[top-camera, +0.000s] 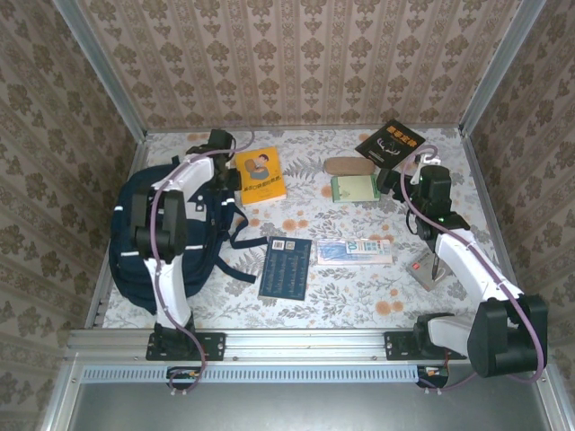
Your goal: Pack books, pencil case, and school supplies into a backpack
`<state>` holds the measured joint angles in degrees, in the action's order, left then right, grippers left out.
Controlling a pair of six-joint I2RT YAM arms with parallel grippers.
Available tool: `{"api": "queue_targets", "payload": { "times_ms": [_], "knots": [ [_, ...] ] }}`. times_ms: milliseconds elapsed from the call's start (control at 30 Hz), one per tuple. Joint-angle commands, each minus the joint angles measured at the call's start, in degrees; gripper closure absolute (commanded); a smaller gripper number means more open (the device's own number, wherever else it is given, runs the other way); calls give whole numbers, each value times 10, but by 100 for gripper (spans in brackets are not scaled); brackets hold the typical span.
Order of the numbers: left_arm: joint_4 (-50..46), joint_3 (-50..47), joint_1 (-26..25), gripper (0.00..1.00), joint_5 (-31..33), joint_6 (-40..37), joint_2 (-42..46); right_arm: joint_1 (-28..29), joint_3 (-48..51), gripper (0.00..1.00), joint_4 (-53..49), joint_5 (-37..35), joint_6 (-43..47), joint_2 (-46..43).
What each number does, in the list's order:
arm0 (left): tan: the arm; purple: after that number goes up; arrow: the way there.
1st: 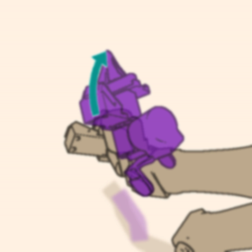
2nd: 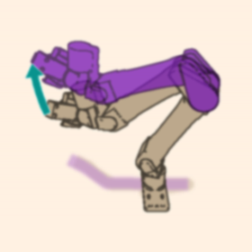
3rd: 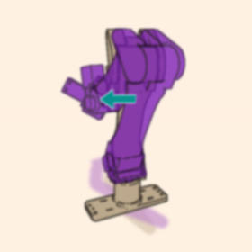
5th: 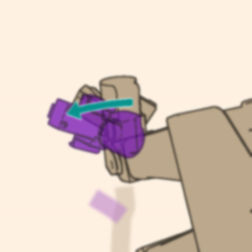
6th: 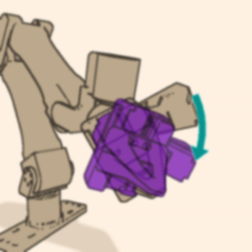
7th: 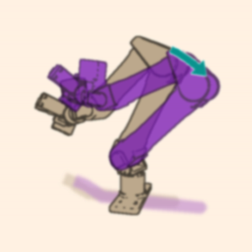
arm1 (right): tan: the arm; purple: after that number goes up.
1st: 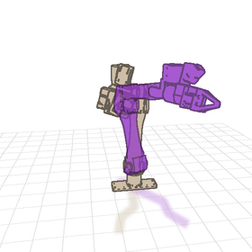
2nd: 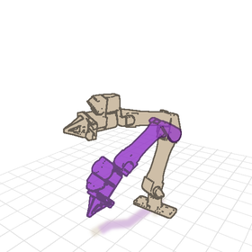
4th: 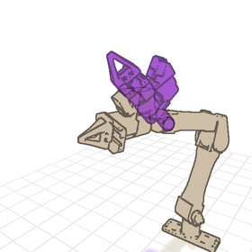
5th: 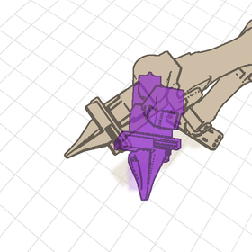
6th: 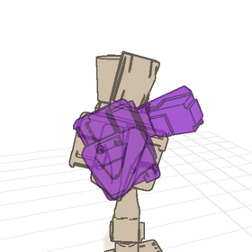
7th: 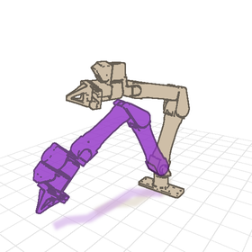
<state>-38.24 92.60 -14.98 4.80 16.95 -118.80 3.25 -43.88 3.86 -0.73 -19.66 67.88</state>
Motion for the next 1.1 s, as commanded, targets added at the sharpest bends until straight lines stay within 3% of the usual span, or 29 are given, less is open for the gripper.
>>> {"api": "queue_targets", "payload": {
  "times_ms": [0,200,467,700,833,867,1067],
  "knots": [
    [-46,40,-9,58,8,-18,-36,7,-17,0,-7,14,14,3],
    [-42,75,-43,99,-3,-48,-56,15,-24,0,-22,18,13,-3],
    [-12,86,-139,100,-54,-95,-42,45,-34,1,-41,16,15,9],
    [-11,83,-217,100,-55,-149,-19,51,-61,0,-75,5,11,31],
    [-11,53,-217,59,-47,-121,19,63,-100,0,-118,18,-2,64],
    [-10,42,-216,54,-37,-109,32,70,-110,0,-129,19,0,76],
    [4,-76,-208,47,-2,-8,156,137,-200,0,-179,39,2,184]
  ]
}}
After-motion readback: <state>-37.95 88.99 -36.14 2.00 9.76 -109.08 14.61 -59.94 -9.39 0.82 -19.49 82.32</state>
